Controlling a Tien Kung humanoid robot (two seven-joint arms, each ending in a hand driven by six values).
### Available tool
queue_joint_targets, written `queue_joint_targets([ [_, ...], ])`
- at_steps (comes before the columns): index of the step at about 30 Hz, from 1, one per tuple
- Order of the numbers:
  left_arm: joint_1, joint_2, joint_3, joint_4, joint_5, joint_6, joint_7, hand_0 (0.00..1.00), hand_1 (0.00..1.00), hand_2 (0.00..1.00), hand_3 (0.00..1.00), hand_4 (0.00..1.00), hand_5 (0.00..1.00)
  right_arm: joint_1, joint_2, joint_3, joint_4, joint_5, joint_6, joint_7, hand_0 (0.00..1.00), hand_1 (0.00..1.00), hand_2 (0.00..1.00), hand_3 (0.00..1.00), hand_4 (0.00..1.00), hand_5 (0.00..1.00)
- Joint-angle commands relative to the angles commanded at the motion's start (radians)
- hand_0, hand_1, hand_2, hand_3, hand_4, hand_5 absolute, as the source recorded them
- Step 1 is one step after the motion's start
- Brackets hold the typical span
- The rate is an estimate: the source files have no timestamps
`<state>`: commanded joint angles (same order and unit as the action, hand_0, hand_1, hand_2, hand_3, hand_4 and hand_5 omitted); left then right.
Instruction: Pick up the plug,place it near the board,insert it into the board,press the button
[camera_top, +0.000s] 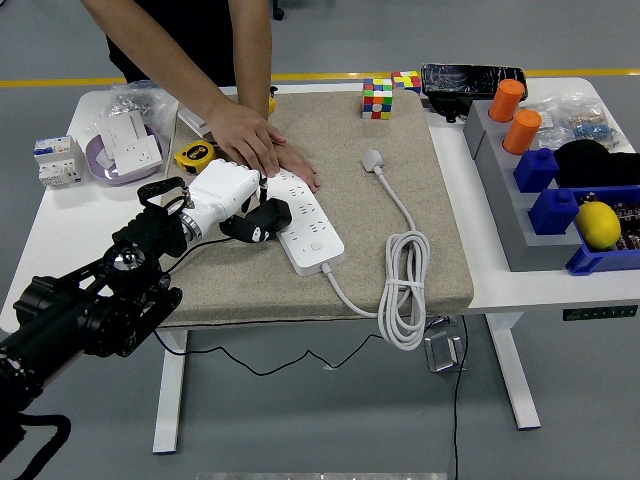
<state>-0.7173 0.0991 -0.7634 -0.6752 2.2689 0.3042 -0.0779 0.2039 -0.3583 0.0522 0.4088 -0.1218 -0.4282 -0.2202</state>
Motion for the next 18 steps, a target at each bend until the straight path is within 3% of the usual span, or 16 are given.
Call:
queue_joint_targets([
  [18, -0.011, 0.002, 0.002, 0.024, 0.000, -0.006, 0.003, 0.379, 0.302, 0.282, 0.329, 0.575, 0.256, 0.003, 0.000, -0.003, 0.000, 0.003, 0.000, 0.003, 0.998, 0.939, 0.889, 0.894, 0.998, 0.998],
])
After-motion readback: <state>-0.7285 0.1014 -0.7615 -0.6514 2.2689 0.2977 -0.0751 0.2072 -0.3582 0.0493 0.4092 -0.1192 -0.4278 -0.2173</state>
